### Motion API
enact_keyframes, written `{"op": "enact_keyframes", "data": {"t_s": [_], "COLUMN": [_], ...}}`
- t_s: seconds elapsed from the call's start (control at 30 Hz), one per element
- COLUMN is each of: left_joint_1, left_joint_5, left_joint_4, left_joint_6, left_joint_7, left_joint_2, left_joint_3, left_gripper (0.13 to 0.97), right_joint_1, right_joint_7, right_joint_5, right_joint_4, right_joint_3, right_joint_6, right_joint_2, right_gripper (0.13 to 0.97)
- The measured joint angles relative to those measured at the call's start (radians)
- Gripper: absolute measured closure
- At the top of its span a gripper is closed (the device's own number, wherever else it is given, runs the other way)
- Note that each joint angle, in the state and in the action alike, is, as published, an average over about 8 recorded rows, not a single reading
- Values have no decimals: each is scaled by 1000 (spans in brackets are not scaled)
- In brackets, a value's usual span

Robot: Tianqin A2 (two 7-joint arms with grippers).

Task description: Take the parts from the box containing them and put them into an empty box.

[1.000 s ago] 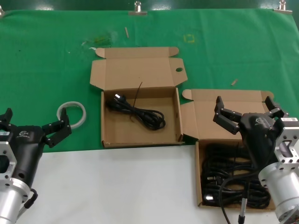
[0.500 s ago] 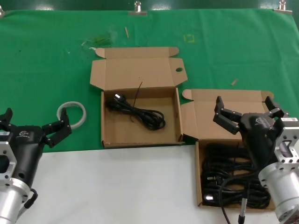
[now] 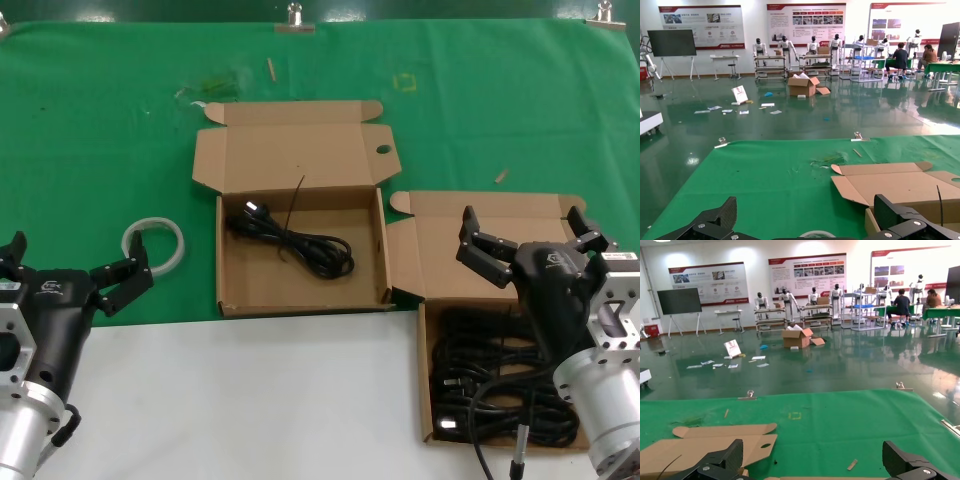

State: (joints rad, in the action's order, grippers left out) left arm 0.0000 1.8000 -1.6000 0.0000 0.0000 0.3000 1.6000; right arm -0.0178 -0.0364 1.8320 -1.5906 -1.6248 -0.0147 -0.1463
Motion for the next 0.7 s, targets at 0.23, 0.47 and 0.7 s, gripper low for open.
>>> {"op": "enact_keyframes", "data": {"t_s": [0.23, 0.47, 0.7], "left_joint_1": [0, 0, 0], "left_joint_5": [0, 0, 0], "left_joint_4": [0, 0, 0], "left_joint_6": [0, 0, 0], "left_joint_7": [0, 0, 0], "left_joint_2": [0, 0, 0], "left_joint_3": [0, 0, 0], "left_gripper": [132, 132, 132], "right_joint_1": [0, 0, 0], "right_joint_7": [0, 0, 0], "right_joint_5": [0, 0, 0], "right_joint_4": [0, 0, 0], "right_joint_3": [0, 0, 0], "right_joint_6": [0, 0, 0], "right_joint_2": [0, 0, 0], "right_gripper": [129, 129, 129]}}
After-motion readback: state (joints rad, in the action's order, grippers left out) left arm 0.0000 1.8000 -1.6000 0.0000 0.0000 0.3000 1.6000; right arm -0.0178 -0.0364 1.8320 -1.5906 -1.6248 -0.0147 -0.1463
